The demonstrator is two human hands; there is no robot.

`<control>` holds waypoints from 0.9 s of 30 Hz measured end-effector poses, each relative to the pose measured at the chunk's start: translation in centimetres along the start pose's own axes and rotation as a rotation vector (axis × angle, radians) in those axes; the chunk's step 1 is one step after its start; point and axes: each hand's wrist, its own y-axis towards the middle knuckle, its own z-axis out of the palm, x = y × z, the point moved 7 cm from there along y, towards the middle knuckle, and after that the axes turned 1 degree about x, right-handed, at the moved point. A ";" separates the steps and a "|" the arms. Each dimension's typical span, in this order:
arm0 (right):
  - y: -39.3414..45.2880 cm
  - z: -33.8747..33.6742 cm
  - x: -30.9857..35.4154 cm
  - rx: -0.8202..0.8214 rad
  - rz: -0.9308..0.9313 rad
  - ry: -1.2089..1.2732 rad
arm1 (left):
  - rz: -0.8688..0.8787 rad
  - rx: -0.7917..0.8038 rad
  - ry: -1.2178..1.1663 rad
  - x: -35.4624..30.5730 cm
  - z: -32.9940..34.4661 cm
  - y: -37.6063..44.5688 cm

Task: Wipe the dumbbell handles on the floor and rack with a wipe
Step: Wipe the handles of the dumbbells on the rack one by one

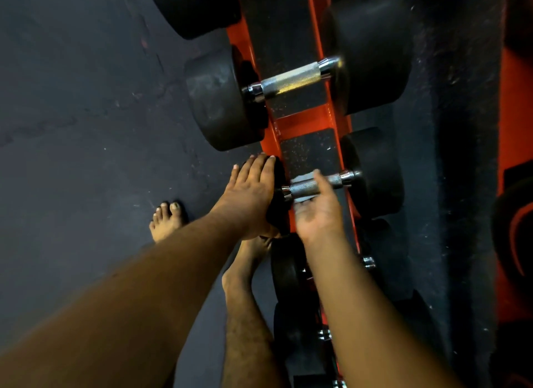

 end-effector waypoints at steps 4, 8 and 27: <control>1.0 -0.6 3.5 0.060 -0.155 0.160 | 0.007 -0.013 0.015 0.2 0.1 0.1; 0.2 0.1 -0.5 0.094 -0.011 -0.104 | 0.005 -0.010 0.021 0.1 0.1 0.1; -2.8 -1.0 -1.1 0.333 -1.301 -2.246 | 0.004 -0.033 0.007 0.1 0.1 -0.1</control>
